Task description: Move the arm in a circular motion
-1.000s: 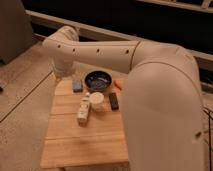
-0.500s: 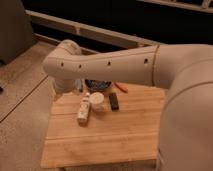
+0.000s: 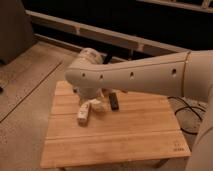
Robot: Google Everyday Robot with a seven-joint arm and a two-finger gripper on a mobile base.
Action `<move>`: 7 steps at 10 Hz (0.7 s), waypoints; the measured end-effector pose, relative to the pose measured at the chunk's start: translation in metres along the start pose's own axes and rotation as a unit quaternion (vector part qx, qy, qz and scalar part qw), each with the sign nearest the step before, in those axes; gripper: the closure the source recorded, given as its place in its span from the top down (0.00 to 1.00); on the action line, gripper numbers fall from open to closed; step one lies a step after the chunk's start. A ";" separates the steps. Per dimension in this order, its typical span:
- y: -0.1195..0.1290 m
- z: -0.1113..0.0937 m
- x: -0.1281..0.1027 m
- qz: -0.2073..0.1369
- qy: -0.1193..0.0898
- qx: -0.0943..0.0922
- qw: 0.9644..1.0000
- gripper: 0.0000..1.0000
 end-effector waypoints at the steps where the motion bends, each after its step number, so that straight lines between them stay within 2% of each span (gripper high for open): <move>1: -0.024 0.005 -0.007 0.032 0.005 0.016 0.999 0.65; 3: -0.052 0.013 -0.025 0.067 0.011 0.040 0.997 0.65; 5: -0.070 0.023 -0.048 0.086 0.021 0.061 0.994 0.65; 7: -0.069 0.030 -0.073 0.078 0.026 0.069 0.994 0.65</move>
